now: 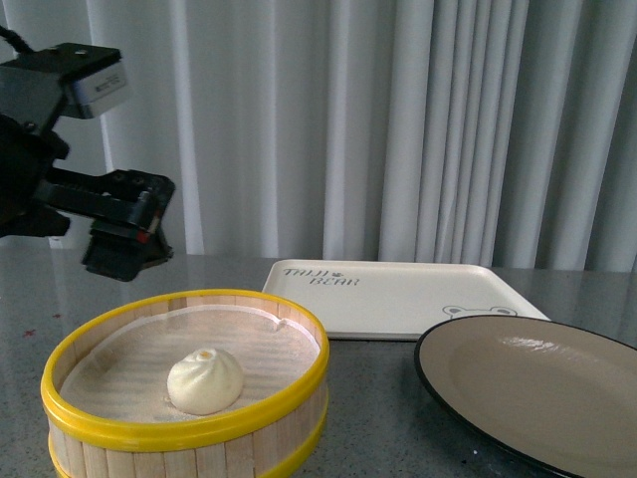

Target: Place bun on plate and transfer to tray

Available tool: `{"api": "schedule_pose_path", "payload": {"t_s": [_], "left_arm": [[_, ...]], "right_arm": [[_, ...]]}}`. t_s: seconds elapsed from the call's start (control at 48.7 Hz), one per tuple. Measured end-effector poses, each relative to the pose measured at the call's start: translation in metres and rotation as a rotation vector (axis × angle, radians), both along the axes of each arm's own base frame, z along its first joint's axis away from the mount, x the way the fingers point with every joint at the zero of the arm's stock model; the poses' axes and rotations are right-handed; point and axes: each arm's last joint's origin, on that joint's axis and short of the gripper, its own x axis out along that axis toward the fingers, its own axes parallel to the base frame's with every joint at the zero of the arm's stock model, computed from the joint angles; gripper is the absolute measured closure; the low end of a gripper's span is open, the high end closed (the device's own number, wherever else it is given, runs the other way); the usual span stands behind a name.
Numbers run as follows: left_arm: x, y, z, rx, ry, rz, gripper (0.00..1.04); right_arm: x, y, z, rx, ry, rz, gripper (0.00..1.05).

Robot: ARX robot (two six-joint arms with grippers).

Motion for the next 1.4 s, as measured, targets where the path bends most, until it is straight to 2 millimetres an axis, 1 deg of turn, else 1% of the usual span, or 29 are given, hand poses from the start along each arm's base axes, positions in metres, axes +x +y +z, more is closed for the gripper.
{"api": "schedule_pose_path", "payload": {"t_s": [0.123, 0.164, 0.185, 0.329, 0.39, 0.595, 0.801, 1.088, 1.109, 1.17, 1.191, 1.211, 1.253, 1.294, 1.396], "left_arm": [[0.003, -0.020, -0.008, 0.023, 0.030, -0.034, 0.07], [0.005, -0.026, -0.015, 0.038, 0.058, -0.034, 0.07], [0.005, -0.027, -0.016, 0.039, 0.060, -0.036, 0.07], [0.011, -0.042, -0.038, 0.042, 0.162, -0.037, 0.07], [0.011, -0.046, -0.044, 0.048, 0.196, -0.041, 0.07], [0.013, -0.059, -0.048, 0.030, 0.234, -0.046, 0.07], [0.016, -0.067, -0.056, 0.016, 0.263, -0.048, 0.07], [0.022, -0.074, -0.061, -0.007, 0.283, -0.036, 0.07], [0.022, -0.074, -0.061, -0.009, 0.287, -0.036, 0.07], [0.023, -0.073, -0.062, -0.012, 0.294, -0.037, 0.16], [0.023, -0.074, -0.062, -0.012, 0.294, -0.037, 0.20], [0.023, -0.074, -0.062, -0.012, 0.294, -0.037, 0.21], [0.023, -0.074, -0.063, -0.012, 0.296, -0.038, 0.29], [0.023, -0.074, -0.063, -0.012, 0.296, -0.038, 0.34], [0.023, -0.074, -0.063, -0.014, 0.296, -0.043, 0.49]], "right_arm": [[0.000, 0.000, 0.000, 0.000, 0.000, 0.000, 0.09], [0.000, 0.000, 0.000, 0.000, 0.000, 0.000, 0.09], [0.000, 0.000, 0.000, 0.000, 0.000, 0.000, 0.09], [0.000, 0.000, 0.000, 0.000, 0.000, 0.000, 0.09], [0.000, 0.000, 0.000, 0.000, 0.000, 0.000, 0.09], [0.000, 0.000, 0.000, 0.000, 0.000, 0.000, 0.09], [0.000, 0.000, 0.000, 0.000, 0.000, 0.000, 0.09], [0.000, 0.000, 0.000, 0.000, 0.000, 0.000, 0.09], [0.000, 0.000, 0.000, 0.000, 0.000, 0.000, 0.09], [0.000, 0.000, 0.000, 0.000, 0.000, 0.000, 0.09], [0.000, 0.000, 0.000, 0.000, 0.000, 0.000, 0.09], [0.000, 0.000, 0.000, 0.000, 0.000, 0.000, 0.09], [0.000, 0.000, 0.000, 0.000, 0.000, 0.000, 0.09], [0.000, 0.000, 0.000, 0.000, 0.000, 0.000, 0.09], [0.000, 0.000, 0.000, 0.000, 0.000, 0.000, 0.09]]}}
